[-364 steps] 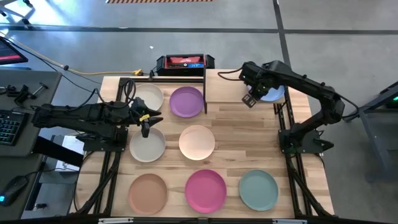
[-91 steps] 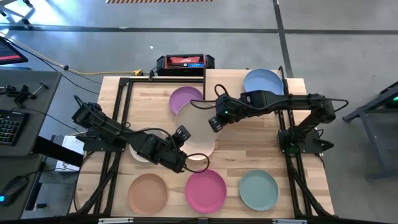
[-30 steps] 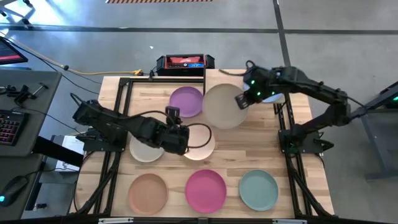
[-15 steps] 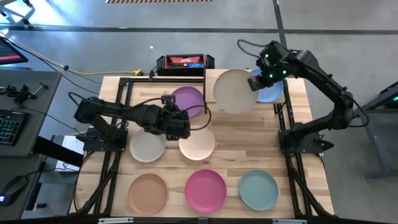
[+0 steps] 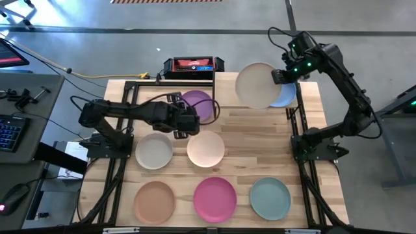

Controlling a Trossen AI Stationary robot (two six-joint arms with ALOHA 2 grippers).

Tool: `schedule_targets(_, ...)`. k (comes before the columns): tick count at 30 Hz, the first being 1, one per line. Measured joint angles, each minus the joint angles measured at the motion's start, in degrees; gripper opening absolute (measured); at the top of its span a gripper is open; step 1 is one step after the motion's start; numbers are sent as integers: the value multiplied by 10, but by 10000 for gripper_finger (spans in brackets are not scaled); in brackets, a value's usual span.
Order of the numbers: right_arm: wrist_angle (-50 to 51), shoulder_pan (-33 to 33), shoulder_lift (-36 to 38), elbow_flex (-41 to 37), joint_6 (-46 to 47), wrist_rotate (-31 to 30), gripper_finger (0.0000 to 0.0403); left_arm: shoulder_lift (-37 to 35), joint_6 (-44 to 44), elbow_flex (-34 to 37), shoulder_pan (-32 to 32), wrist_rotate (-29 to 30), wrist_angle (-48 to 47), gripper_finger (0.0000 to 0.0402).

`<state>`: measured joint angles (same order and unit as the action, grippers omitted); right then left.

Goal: Place and stack plates onto a shelf
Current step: Stack the white plate on top of the blue plate on the shelf

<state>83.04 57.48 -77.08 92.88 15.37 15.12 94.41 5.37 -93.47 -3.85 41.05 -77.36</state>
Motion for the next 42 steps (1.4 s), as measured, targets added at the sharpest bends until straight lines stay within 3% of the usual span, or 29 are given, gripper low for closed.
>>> schedule_targets(12, 20, 22, 0, 0, 68, -82, 0, -15, 60, 0, 29, 3, -120, 133)
schedule_targets(27, 38, 26, 4, 0, 182, -112, 0, -175, 67, 0, 30, -9, -110, 133)
schedule_targets(42, 56, 25, 121, 0, 290, -166, 0, -221, 42, 0, 30, -18, -108, 133)
